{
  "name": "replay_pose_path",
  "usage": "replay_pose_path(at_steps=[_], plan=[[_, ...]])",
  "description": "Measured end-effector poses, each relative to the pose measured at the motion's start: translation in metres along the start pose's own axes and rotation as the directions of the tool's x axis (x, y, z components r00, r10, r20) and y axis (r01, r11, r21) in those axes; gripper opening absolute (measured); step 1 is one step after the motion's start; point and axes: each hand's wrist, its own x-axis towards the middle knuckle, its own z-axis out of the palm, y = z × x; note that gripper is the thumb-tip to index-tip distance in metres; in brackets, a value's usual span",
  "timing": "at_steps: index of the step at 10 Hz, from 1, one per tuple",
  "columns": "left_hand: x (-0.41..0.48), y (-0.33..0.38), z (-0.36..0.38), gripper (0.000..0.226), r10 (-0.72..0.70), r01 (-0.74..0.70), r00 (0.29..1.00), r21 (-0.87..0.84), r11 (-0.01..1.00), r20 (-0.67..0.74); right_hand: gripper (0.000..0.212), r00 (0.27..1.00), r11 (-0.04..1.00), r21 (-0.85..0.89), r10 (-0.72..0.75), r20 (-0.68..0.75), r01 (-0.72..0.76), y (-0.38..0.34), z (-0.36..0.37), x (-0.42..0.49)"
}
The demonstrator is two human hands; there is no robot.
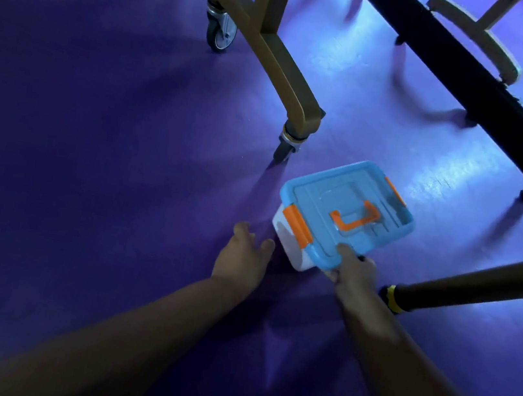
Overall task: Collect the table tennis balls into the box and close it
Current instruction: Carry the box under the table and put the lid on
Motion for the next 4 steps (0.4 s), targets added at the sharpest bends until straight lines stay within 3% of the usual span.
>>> replay_pose_path(at_steps=[2, 4], plan=[[0.015, 0.003, -0.008, 0.054, 0.036, -0.037, 0.999, 0.024, 0.999, 0.035, 0.021, 0.999, 0.994, -0.101, -0.041, -0.014, 0.039, -0.014, -0.004, 0.024], [0.031, 0.013, -0.026, 0.056, 0.094, -0.097, 0.994, 0.045, 0.994, 0.052, 0.052, 0.987, 0.883, -0.467, -0.102, -0.124, 0.033, -0.01, -0.001, 0.022]])
